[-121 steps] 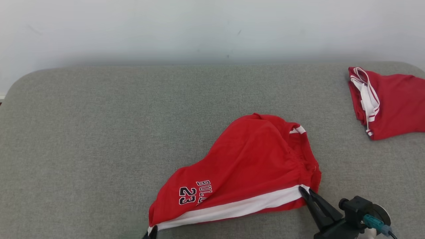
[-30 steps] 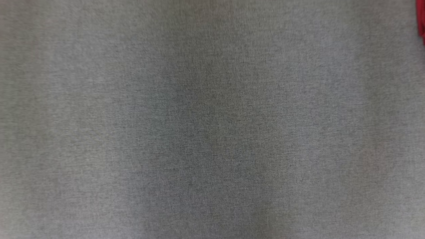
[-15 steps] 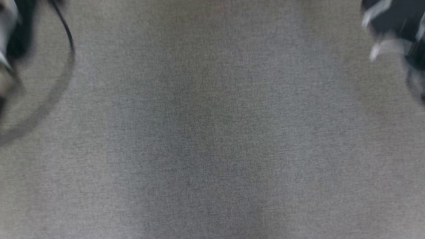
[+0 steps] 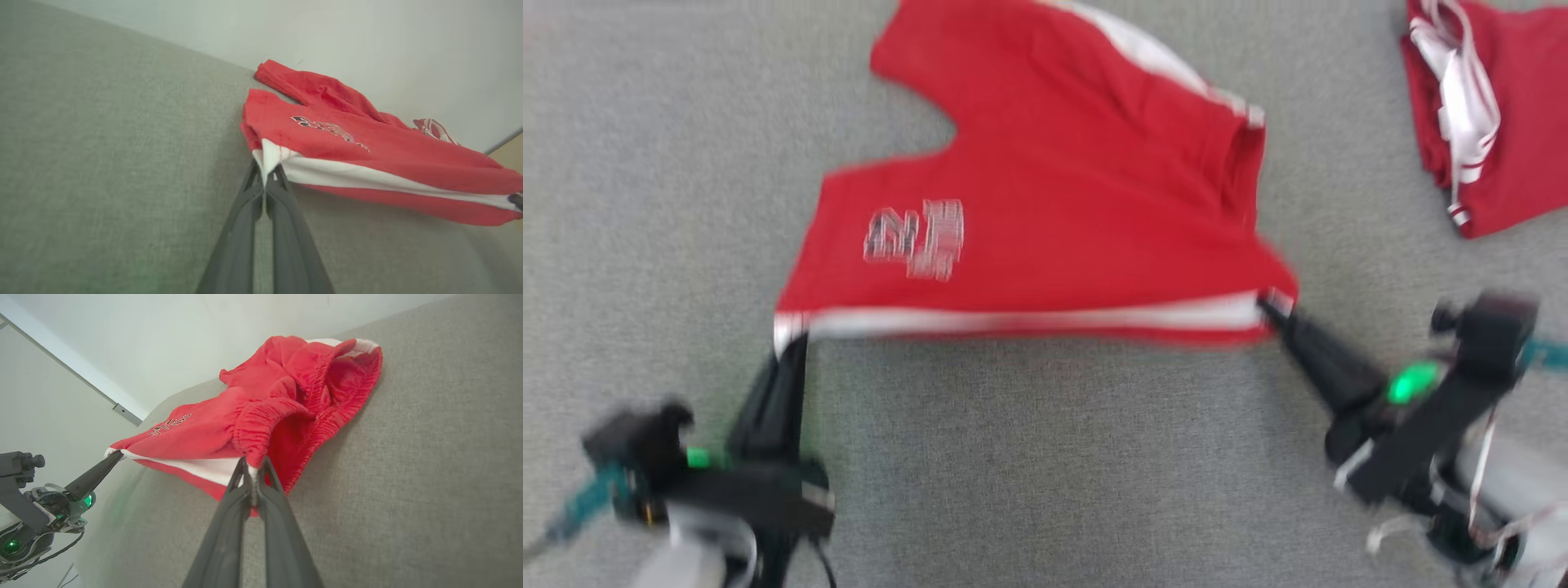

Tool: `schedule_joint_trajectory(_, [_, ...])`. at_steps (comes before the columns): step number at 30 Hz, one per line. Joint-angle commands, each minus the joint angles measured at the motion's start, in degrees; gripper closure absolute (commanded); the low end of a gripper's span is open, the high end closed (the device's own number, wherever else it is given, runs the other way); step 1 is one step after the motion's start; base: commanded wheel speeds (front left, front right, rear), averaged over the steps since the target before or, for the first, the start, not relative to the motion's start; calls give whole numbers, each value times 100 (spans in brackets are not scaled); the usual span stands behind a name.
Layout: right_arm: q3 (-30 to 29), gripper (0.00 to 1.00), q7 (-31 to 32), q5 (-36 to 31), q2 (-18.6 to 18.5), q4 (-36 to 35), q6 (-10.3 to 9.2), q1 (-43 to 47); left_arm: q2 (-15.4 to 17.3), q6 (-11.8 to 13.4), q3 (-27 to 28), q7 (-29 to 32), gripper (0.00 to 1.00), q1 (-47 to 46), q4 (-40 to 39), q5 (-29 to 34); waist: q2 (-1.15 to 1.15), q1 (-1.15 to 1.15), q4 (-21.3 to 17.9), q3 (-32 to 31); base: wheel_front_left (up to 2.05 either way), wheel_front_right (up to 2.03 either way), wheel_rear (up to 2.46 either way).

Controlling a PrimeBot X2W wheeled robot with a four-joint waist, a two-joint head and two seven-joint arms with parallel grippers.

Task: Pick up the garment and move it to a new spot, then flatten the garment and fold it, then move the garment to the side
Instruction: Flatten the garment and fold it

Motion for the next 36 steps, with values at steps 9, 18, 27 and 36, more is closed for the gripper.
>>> schedule_joint_trajectory(9, [-396,100,-24,-320,290,-174,-16,1930,-604,-428,1106,-17,100,1695,331,610,1,2,-22,-896,0,0,0])
schedule_joint_trajectory(18, [-205,100,42,-270,226,-499,-17,2874,-734,-649,1623,-18,100,2366,447,995,1,2,-46,-1189,0,0,0])
schedule_joint_trajectory(27, [-417,100,28,-251,469,-772,-17,2820,-467,-781,1527,37,100,1931,313,1390,1,2,-129,-1112,0,0,0])
schedule_joint_trajectory(36, [-838,100,-11,-313,862,-744,-16,2247,342,-823,888,969,100,240,51,1735,1,2,-403,-698,0,0,0])
